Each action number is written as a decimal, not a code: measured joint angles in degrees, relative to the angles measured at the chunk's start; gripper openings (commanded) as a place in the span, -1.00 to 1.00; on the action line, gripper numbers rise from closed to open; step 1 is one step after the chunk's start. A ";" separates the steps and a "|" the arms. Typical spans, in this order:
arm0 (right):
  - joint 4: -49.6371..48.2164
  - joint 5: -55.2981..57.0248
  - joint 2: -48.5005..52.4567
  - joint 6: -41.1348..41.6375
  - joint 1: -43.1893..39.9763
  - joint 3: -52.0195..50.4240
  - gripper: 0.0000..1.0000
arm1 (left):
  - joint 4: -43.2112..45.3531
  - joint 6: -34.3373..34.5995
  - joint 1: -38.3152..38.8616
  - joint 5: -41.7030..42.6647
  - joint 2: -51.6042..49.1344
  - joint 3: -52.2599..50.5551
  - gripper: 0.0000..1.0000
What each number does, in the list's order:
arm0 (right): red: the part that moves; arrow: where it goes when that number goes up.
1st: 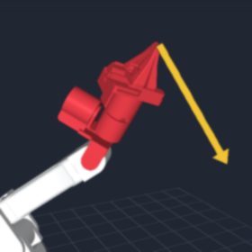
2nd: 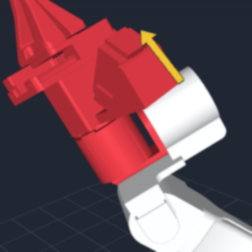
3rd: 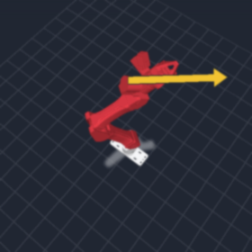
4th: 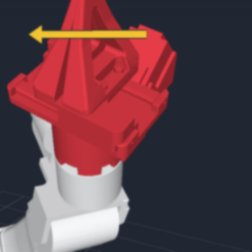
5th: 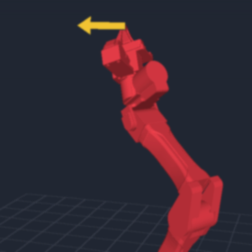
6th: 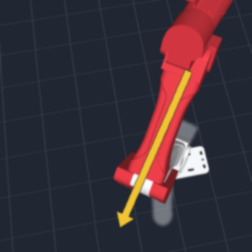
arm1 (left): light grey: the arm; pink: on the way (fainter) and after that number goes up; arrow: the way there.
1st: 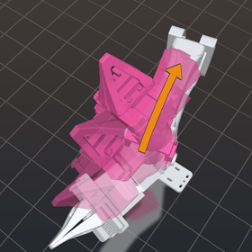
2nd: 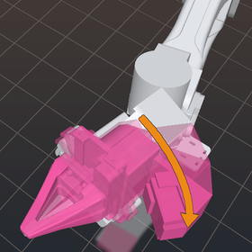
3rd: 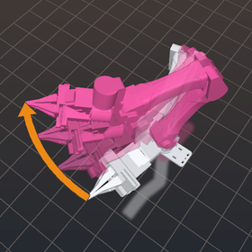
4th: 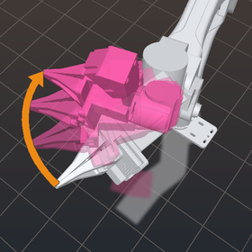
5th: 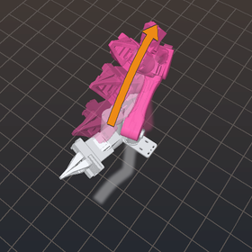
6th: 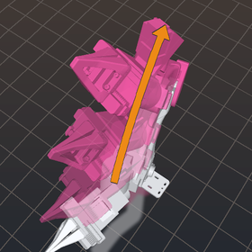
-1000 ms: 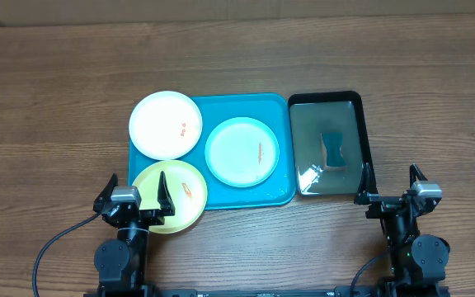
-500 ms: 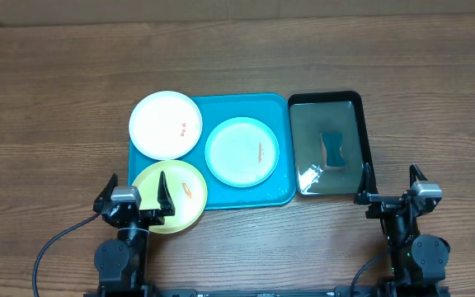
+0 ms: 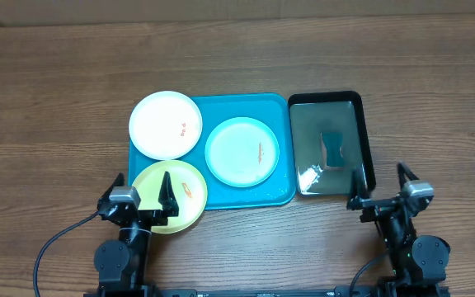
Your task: Clean dirty plates on tray and stack at the side
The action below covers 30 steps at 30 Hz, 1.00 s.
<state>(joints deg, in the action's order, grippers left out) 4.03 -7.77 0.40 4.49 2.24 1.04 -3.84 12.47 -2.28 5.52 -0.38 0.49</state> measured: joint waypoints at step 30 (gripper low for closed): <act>43.85 -12.79 42.23 6.51 -0.02 57.61 1.00 | -58.38 2.05 0.00 17.99 -48.41 66.64 1.00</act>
<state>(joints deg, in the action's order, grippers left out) 47.88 -20.56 42.63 11.00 2.22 58.65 -62.22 14.52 -2.28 23.51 -48.80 67.13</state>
